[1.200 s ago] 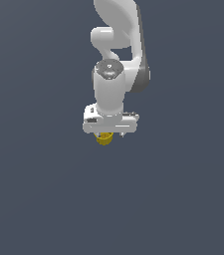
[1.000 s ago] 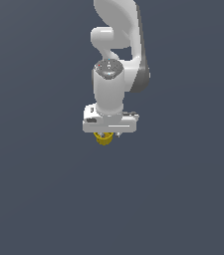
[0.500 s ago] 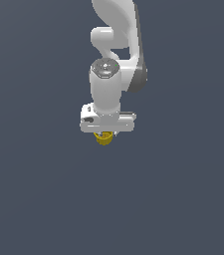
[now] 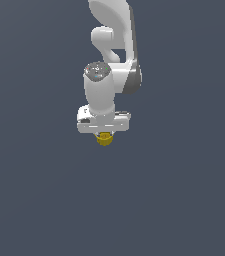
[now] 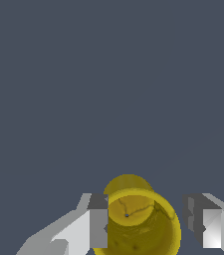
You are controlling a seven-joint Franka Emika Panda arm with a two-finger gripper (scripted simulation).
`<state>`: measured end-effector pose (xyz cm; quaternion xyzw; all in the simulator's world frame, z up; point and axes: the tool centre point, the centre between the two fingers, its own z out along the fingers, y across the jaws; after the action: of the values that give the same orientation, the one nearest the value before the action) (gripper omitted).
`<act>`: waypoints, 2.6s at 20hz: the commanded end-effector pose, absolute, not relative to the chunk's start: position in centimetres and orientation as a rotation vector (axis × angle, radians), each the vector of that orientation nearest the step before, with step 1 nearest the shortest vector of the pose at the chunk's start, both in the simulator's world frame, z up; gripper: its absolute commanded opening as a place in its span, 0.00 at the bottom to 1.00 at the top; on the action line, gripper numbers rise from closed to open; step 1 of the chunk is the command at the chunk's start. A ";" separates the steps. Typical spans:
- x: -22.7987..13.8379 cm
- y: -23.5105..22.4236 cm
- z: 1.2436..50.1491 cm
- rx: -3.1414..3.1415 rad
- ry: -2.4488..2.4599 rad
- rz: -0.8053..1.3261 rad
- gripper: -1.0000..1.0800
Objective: Pick up the object and move it to a goal position.
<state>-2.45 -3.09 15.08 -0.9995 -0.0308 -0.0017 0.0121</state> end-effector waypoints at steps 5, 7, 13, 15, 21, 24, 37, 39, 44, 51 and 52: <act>-4.4 -5.1 13.2 -3.081 -0.171 -0.026 0.62; -5.1 -5.8 12.5 -3.070 -0.196 -0.035 0.62; -6.9 -7.5 11.1 -3.048 -0.253 -0.058 0.62; -7.4 -7.9 10.7 -3.044 -0.266 -0.063 0.62; -8.2 -8.6 10.1 -3.037 -0.288 -0.073 0.62; -8.3 -8.7 10.1 -3.036 -0.291 -0.075 0.62; -8.3 -8.4 7.2 -3.036 -0.291 -0.075 0.62; -8.3 -8.3 7.1 -3.036 -0.291 -0.075 0.62; -8.3 -8.3 7.1 -3.036 -0.291 -0.075 0.00; -8.3 -8.4 7.2 -3.036 -0.292 -0.075 0.00; -8.3 -8.4 7.2 -3.036 -0.292 -0.075 0.00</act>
<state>-8.36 -8.33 7.15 -0.9941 -0.0956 -0.0243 0.0454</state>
